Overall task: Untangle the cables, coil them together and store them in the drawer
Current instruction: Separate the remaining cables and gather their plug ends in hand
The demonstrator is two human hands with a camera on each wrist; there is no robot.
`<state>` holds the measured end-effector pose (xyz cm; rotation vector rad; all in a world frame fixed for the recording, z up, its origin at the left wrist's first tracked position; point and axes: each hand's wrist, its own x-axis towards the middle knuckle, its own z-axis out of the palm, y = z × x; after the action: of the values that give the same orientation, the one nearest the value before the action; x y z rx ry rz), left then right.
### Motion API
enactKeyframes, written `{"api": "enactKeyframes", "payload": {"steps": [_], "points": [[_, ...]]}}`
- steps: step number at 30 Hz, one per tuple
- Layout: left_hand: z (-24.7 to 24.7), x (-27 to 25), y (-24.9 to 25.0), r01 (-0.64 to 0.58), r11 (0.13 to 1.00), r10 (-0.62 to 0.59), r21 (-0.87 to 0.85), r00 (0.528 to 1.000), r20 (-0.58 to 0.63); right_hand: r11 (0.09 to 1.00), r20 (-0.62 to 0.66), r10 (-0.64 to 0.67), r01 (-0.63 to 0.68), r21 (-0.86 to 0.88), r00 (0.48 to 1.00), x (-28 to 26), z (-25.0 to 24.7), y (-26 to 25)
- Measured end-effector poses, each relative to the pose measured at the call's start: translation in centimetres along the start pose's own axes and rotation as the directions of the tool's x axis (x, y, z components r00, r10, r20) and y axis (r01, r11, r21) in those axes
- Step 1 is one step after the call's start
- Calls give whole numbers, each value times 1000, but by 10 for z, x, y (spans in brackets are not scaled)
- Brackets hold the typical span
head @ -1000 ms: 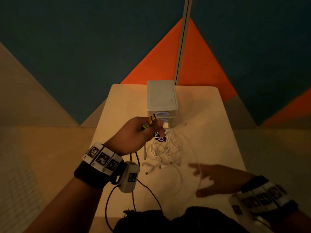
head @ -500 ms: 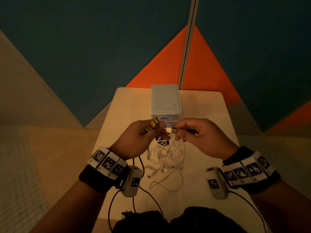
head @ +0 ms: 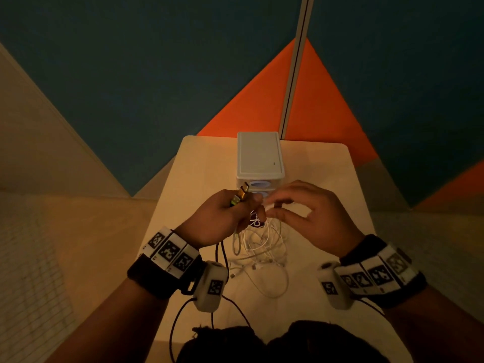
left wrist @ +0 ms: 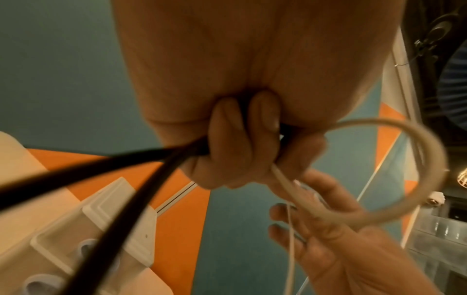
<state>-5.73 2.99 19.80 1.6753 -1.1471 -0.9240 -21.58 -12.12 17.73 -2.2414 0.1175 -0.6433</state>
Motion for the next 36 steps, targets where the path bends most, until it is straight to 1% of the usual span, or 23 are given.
{"api": "enactKeyframes", "payload": {"steps": [2,3,6,7,9,12,14,16,18,19,20,22,24,25,27,28,29,30,31,33,34,35,36], "points": [[-1,0,1,-17,1000,17,8,1000,15,979,17,146,-147,139,989,1,0,1],[-1,0,2,-39,998,38,47,999,17,963,56,181,-188,192,982,2,0,1],[-2,0,-1,-115,983,114,145,993,13,943,168,189,-226,242,968,2,0,3],[-3,-1,-1,-120,979,121,162,993,7,943,173,185,-225,245,967,2,0,4],[-5,-1,-3,-107,981,111,164,994,-13,942,129,188,-216,257,974,1,0,7],[-9,-2,-6,-51,996,54,71,998,-37,918,24,219,-215,333,975,1,1,10],[-13,0,-10,-14,1000,14,-3,998,-65,917,-20,213,-193,349,977,-2,0,11],[-17,4,-16,7,1000,-9,-16,991,-132,940,1,186,-179,290,982,-6,-3,12],[-21,7,-19,-8,995,-13,-104,981,-196,948,117,193,-216,232,974,-14,-5,15],[-22,8,-18,-32,987,-3,-155,976,-219,941,203,217,-260,215,955,-20,-5,18],[-23,9,-17,-59,980,11,-190,969,-245,931,294,251,-313,187,922,-26,-4,22],[-25,9,-12,-107,962,25,-252,950,-310,917,458,311,-390,87,833,-42,3,32],[-29,9,-9,-155,939,20,-308,917,-398,899,549,348,-437,34,760,-60,13,42],[-32,10,-8,-181,929,19,-323,895,-446,882,569,368,-469,36,735,-69,17,47],[-38,11,-10,-211,925,20,-316,858,-513,848,562,432,-529,13,706,-86,22,56],[-40,11,-12,-209,928,14,-308,846,-534,833,552,466,-554,-10,691,-95,22,62],[-42,10,-13,-201,933,3,-300,835,-551,812,553,501,-583,-33,666,-104,21,67],[-43,9,-14,-192,937,-8,-293,824,-567,780,565,541,-623,-61,623,-113,20,73],[-44,8,-15,-187,942,-12,-279,813,-583,737,584,588,-668,-101,560,-122,16,76],[-48,7,-18,-178,958,0,-225,785,-619,622,609,674,-766,-164,417,-135,5,78],[-50,7,-20,-182,960,5,-212,769,-639,572,598,704,-805,-158,382,-140,-3,77],[-51,7,-21,-192,955,-2,-225,755,-655,540,571,726,-832,-128,383,-145,-10,75],[-52,8,-23,-204,945,-16,-255,750,-661,522,532,743,-849,-81,406,-150,-17,74]]}}
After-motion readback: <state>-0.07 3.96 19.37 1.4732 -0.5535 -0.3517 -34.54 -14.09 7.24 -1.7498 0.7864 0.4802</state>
